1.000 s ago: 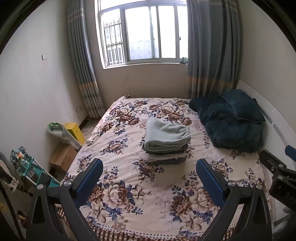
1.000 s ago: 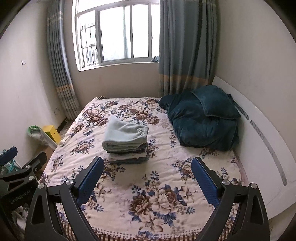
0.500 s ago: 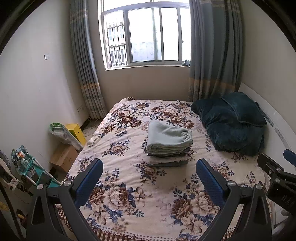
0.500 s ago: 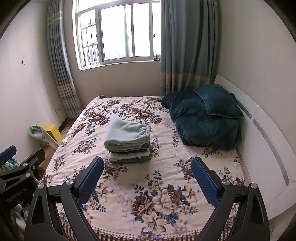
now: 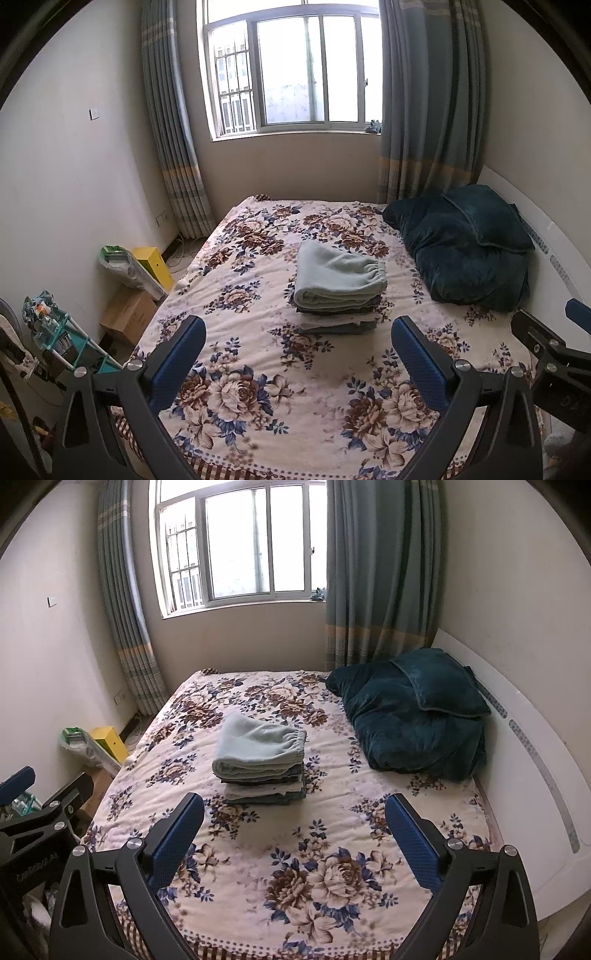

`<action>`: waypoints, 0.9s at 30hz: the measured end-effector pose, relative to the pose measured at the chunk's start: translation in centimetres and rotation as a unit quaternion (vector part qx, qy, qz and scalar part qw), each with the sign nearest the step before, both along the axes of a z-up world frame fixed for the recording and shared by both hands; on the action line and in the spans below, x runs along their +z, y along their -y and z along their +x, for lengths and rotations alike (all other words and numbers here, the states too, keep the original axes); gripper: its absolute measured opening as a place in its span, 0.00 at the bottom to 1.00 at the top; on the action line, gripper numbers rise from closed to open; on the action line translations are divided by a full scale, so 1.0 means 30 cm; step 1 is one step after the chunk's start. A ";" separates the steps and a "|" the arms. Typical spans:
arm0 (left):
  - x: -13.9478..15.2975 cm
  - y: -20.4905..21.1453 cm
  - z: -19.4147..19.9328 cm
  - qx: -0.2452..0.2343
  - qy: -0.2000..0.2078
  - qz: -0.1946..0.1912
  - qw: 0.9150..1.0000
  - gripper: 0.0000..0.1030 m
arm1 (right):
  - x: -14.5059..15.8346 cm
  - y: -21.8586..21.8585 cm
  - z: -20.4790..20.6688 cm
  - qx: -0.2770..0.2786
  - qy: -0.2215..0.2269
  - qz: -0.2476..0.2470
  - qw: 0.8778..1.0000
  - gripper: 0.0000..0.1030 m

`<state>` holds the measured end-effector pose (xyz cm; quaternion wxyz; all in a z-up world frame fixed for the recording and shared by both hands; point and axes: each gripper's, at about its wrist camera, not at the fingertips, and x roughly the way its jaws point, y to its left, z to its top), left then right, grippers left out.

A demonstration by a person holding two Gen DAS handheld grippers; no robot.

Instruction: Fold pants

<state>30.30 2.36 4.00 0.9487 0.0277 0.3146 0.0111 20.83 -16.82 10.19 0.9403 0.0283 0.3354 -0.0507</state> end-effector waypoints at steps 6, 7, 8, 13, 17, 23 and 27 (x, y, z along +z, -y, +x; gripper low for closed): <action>0.002 -0.013 0.005 0.000 0.000 -0.001 1.000 1.00 | -0.003 -0.013 0.004 -0.001 0.001 -0.002 1.000 0.98; 0.001 -0.010 0.006 -0.002 0.000 0.000 1.000 1.00 | -0.002 -0.011 0.003 -0.001 0.001 0.000 1.000 0.98; 0.001 -0.009 0.005 -0.001 0.001 0.000 1.000 1.00 | -0.002 -0.011 0.004 -0.001 0.001 -0.001 1.000 0.98; -0.002 -0.009 -0.004 0.004 0.000 -0.002 1.000 1.00 | -0.007 -0.024 0.010 -0.003 0.000 -0.006 1.000 0.98; -0.002 -0.007 -0.014 0.006 0.000 -0.001 1.000 1.00 | -0.013 -0.028 0.006 -0.003 -0.003 -0.004 1.000 0.98; -0.003 -0.012 -0.030 0.013 -0.001 0.000 1.000 1.00 | -0.016 -0.026 -0.004 -0.005 -0.006 -0.003 1.000 0.98; -0.004 -0.015 -0.036 0.015 -0.003 0.001 1.000 1.00 | -0.017 -0.025 -0.004 -0.004 -0.006 -0.001 1.000 0.98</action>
